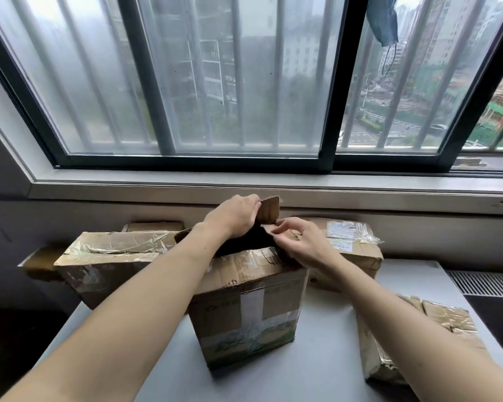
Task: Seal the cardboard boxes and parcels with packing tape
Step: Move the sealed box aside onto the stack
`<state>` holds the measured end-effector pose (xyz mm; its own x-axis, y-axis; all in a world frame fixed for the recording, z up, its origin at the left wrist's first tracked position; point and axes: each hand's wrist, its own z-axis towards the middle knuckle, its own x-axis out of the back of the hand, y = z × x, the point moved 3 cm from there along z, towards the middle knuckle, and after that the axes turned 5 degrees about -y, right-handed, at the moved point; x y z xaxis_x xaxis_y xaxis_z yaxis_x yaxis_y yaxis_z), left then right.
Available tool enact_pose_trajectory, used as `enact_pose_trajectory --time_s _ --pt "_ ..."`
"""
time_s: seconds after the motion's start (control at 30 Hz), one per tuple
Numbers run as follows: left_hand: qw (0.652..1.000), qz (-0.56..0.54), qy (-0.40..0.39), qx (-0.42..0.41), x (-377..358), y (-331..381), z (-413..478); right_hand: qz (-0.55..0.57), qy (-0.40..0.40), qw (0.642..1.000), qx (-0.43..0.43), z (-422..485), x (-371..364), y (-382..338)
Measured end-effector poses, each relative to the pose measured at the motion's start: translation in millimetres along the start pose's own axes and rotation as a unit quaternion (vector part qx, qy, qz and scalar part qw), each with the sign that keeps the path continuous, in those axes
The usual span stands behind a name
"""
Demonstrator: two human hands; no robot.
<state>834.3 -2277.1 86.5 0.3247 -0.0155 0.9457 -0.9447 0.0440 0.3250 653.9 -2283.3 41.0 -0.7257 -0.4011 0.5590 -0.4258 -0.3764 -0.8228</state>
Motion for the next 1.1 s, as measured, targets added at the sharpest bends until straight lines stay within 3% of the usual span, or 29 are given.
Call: enact_pose_trajectory --time_s 0.1,0.27,0.4,0.5,0.73,0.83,1.0,1.1 --pt "1.000 -0.010 -0.009 -0.009 -3 3 -3 -0.088 0.001 0.996 0.031 0 -15 8" --pt "0.994 -0.034 -0.087 -0.063 -13 2 -20 -0.031 0.121 0.992 -0.003 4 -14 13" --pt "0.988 -0.047 -0.117 -0.086 -25 -8 -30 -0.014 0.132 0.991 -0.020 3 -16 9" --pt "0.986 -0.096 -0.122 -0.057 -19 -14 -34 -0.041 0.097 0.994 -0.004 7 -16 2" --pt "0.987 -0.058 -0.128 0.082 -7 -45 -48 -0.066 0.055 0.994 -0.064 16 -15 3" --pt "0.984 -0.037 -0.135 0.112 2 -56 -59 -0.048 0.056 0.993 -0.087 18 -15 3" --pt "0.960 -0.031 -0.157 0.231 1 -72 -71 0.009 0.013 0.990 -0.143 15 -19 3" --pt "0.969 -0.051 -0.116 0.210 -3 -65 -69 0.010 0.027 0.987 -0.156 12 -17 5"
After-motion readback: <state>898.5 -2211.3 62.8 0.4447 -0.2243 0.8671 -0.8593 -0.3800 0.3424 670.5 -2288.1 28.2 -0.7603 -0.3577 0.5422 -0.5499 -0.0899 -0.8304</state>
